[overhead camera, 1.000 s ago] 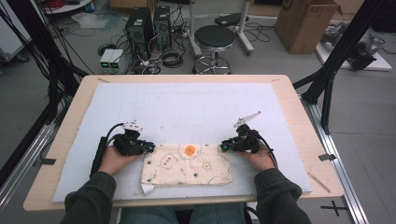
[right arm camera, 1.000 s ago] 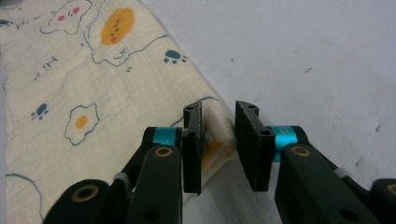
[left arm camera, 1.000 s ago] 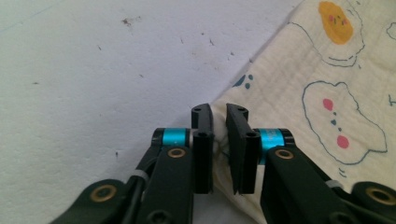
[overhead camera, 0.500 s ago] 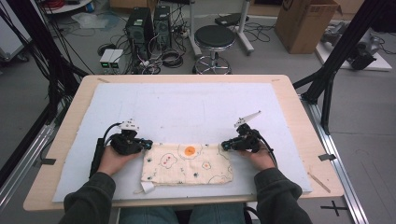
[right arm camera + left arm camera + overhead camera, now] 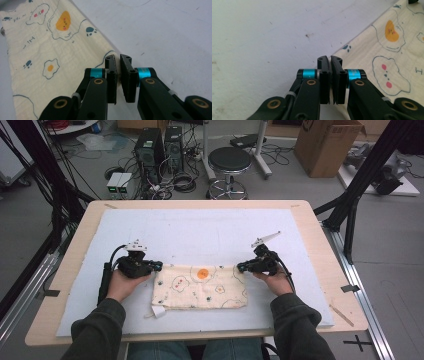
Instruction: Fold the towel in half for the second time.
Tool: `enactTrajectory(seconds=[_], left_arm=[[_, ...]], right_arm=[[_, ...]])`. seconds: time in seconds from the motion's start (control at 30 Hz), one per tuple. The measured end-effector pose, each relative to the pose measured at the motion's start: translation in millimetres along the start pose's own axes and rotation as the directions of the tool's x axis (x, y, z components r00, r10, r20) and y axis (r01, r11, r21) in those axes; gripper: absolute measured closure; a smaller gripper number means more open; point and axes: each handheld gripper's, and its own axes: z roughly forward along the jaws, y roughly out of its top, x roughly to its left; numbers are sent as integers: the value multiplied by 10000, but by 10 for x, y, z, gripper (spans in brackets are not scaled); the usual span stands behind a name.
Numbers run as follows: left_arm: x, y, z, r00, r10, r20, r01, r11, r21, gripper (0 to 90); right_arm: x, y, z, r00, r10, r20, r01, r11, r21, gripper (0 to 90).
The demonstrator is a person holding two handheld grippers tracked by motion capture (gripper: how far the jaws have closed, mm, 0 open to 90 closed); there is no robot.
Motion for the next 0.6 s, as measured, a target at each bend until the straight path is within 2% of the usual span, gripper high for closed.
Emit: enactTrajectory(seconds=[0.13, 0.3, 0.43, 0.53, 0.57, 0.6], left_arm=[[43, 62, 19, 9998, -84, -163, 83, 10000, -54, 858], [129, 74, 35, 9982, -510, -325, 500, 9982, -320, 859], [194, 91, 58, 9957, -781, -494, 762, 9963, -400, 858], [222, 172, 49, 9960, -630, -637, 608, 9975, -367, 859], [246, 207, 48, 9946, -819, -632, 779, 9949, -644, 858], [246, 207, 48, 9946, -819, -632, 779, 9949, -644, 858]], right_arm=[[-51, 92, -12, 9999, 77, 98, -76, 9999, -70, 842], [-123, 191, -6, 9994, 325, 72, -323, 9992, -255, 843], [-168, 309, 37, 9994, 265, 207, -261, 9995, -193, 843], [-216, 383, 55, 9988, 399, 270, -394, 9990, -209, 843], [-236, 393, 50, 9987, 430, 259, -422, 9986, -328, 843], [-236, 393, 50, 9987, 430, 259, -422, 9986, -328, 843]])
